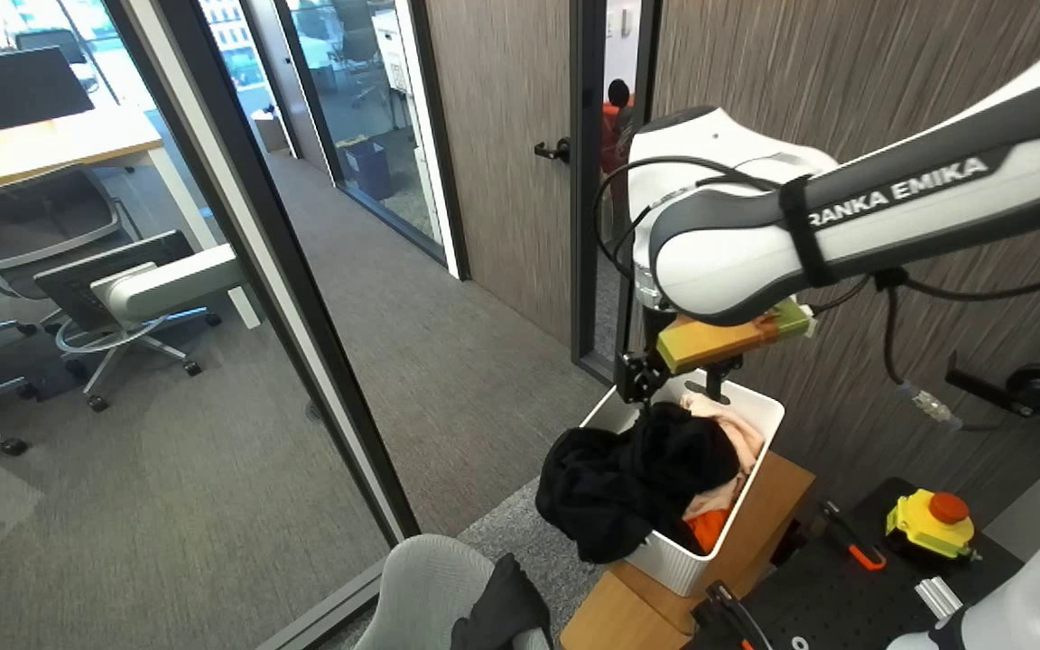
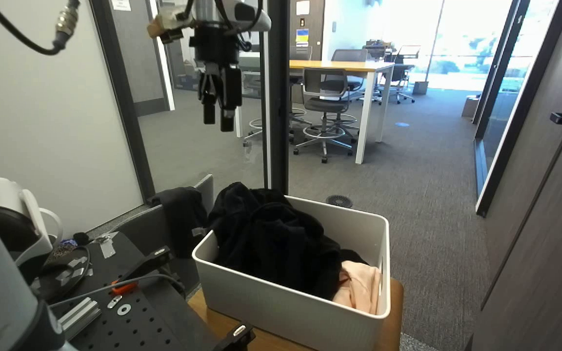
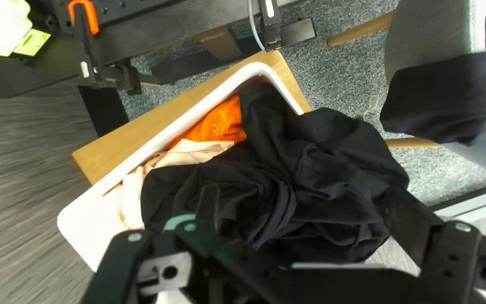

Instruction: Put the black shirt on the chair in the white bin

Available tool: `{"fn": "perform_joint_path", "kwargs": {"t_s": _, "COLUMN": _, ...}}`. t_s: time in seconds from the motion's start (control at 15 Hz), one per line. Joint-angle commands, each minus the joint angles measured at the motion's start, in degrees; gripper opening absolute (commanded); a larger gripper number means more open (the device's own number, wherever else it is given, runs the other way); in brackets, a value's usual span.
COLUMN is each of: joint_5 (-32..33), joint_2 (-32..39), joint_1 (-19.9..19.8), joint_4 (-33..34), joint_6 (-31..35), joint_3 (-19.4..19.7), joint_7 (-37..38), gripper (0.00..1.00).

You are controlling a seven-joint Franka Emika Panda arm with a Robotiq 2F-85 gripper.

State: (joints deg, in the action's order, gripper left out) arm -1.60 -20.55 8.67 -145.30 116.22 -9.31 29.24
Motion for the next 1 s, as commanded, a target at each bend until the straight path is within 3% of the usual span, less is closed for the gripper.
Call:
{"fn": "perform_joint_path", "kwargs": {"t_s": 0.0, "joint_5": -0.79, "joint_2": -14.24, "joint_1": 1.4, "joint_4": -4.66, "joint_6": -5.09, "joint_3": -1.2, "joint_7": -7.75, "gripper": 1.0}}
{"fn": "perform_joint_path", "kwargs": {"t_s": 0.27, "joint_5": -0.87, "joint_2": -24.72, "joint_1": 2.74, "joint_4": -9.23, "joint_6": -6.23, "joint_3": -1.61, "joint_7": -13.13, "gripper": 1.0}}
{"fn": "perform_joint_path", "kwargs": {"t_s": 0.47, "joint_5": -1.73, "joint_2": -29.85, "joint_1": 3.68, "joint_4": -12.74, "joint_6": -3.52, "joint_3": -1.12, "joint_7": -16.34, "gripper": 1.0}}
{"fn": "perform_joint_path", "kwargs": {"t_s": 0.93, "joint_5": -5.09, "joint_2": -33.48, "joint_1": 3.72, "joint_4": -12.47, "joint_6": -5.11, "joint_3": -0.92, "joint_7": -18.43, "gripper": 1.0}}
